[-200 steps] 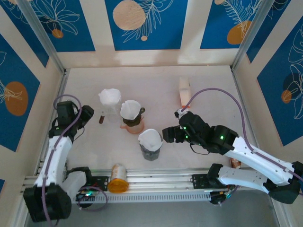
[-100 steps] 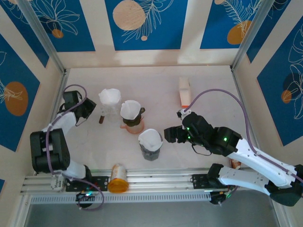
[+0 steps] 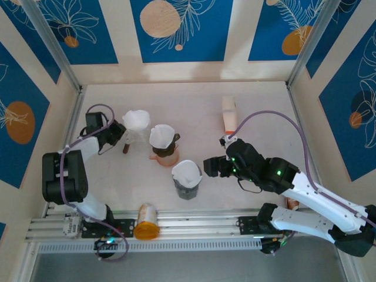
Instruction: Place the coffee filter in the dripper
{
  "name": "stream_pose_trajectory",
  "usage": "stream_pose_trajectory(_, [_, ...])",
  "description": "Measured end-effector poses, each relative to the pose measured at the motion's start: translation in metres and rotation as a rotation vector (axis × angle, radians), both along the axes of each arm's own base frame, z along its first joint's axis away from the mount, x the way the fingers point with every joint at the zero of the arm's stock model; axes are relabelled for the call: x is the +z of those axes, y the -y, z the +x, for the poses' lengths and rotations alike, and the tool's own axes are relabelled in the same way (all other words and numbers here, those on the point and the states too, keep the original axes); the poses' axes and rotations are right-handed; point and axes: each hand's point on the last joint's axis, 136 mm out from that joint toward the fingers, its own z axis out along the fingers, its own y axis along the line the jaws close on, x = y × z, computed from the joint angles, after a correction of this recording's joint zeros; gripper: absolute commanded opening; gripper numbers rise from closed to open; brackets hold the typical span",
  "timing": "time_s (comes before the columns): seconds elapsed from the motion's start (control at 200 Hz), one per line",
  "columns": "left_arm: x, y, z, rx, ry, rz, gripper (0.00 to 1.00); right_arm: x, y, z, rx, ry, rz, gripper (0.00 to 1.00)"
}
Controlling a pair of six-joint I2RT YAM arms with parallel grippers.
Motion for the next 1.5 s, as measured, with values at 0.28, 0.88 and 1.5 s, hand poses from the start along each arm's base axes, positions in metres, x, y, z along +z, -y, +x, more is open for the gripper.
stream_pose_trajectory(0.28, [-0.005, 0.020, 0.001, -0.043, 0.003, -0.018, 0.00, -0.004, 0.000, -0.001, 0.002, -0.006, -0.003, 0.80])
stream_pose_trajectory(0.88, [-0.013, 0.053, -0.001, -0.076, 0.013, -0.049, 0.00, -0.011, 0.003, -0.001, -0.012, -0.023, -0.008, 0.80])
stream_pose_trajectory(1.5, [-0.022, 0.080, 0.000, -0.111, 0.014, -0.081, 0.00, -0.018, -0.004, 0.002, -0.007, -0.044, -0.016, 0.80])
